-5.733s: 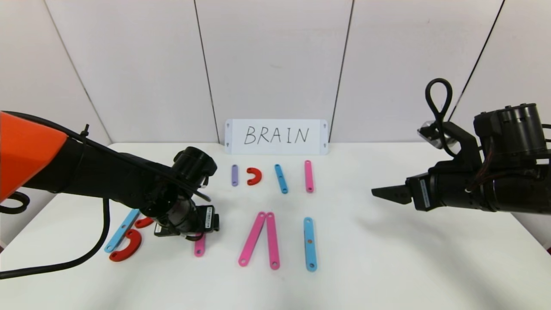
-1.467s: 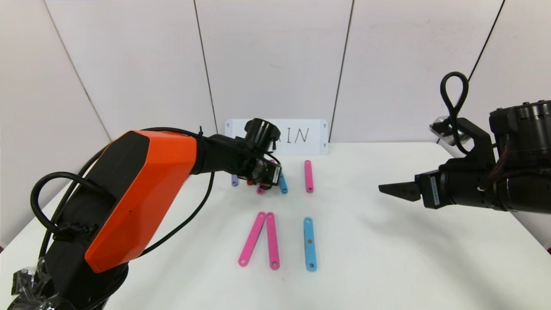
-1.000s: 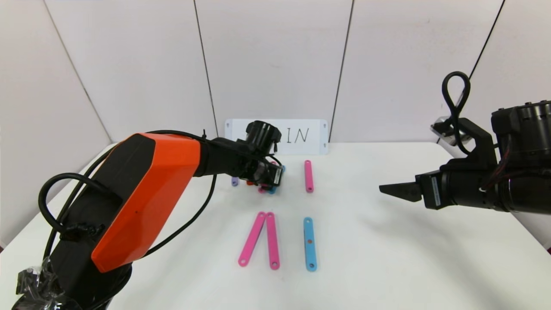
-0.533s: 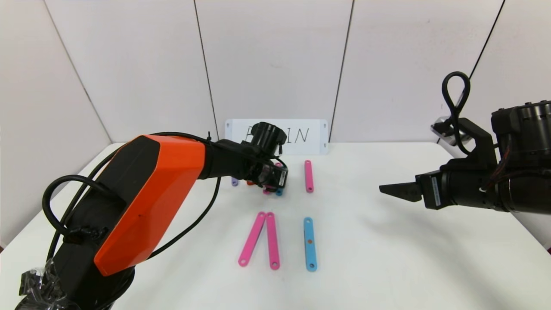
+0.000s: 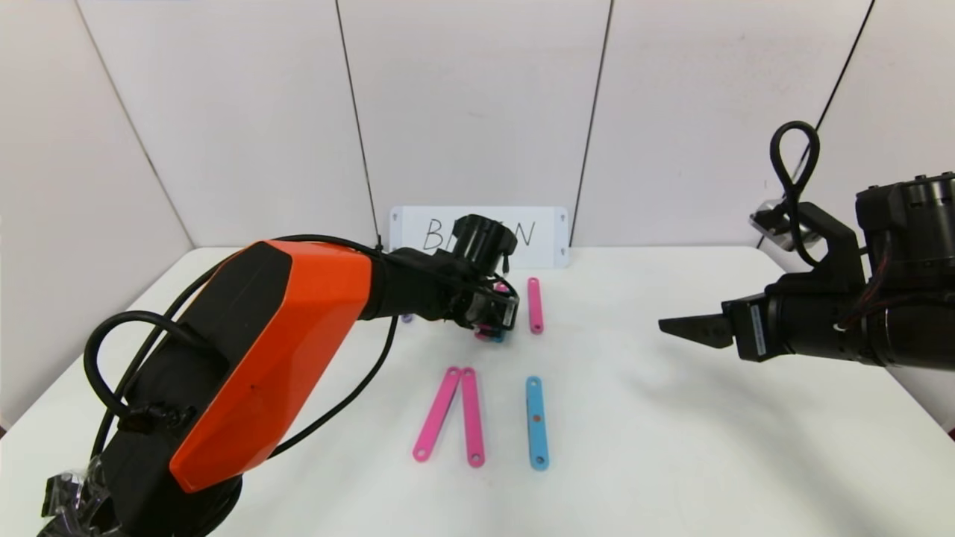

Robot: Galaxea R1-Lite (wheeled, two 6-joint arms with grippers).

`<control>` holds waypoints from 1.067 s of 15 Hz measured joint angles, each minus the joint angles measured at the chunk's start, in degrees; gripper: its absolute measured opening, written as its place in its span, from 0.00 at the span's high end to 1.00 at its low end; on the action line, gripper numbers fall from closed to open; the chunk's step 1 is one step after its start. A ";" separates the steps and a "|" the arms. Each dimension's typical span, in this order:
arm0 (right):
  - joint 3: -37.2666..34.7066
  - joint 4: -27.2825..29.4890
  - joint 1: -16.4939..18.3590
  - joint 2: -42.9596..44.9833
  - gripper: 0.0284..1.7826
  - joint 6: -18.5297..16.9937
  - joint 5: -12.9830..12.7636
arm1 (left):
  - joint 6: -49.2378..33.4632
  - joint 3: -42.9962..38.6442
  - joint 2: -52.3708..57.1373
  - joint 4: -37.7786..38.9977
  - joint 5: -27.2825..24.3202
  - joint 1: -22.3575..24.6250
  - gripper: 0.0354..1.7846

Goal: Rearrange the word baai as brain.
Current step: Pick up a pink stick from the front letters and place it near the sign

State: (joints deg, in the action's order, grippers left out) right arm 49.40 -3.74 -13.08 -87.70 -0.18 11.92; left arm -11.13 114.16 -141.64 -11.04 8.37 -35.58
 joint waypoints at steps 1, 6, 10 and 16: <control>-0.04 0.00 0.00 0.11 0.02 0.00 -0.02 | -0.13 0.00 0.00 0.07 0.02 -0.02 0.85; -0.09 0.00 0.00 0.11 0.02 0.00 -0.02 | -0.17 -0.02 0.02 -0.37 0.50 0.48 0.85; -0.11 0.00 0.00 0.11 0.02 0.02 -0.02 | 0.35 -0.06 0.00 -1.05 0.79 1.38 0.85; -0.11 0.00 0.10 -0.06 0.02 0.00 -0.07 | -0.09 -0.46 0.40 -1.40 0.66 1.66 0.85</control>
State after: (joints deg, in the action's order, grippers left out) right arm 49.29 -3.74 -12.98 -87.76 -0.18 11.85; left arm -11.22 113.70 -141.24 -12.45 9.03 -33.93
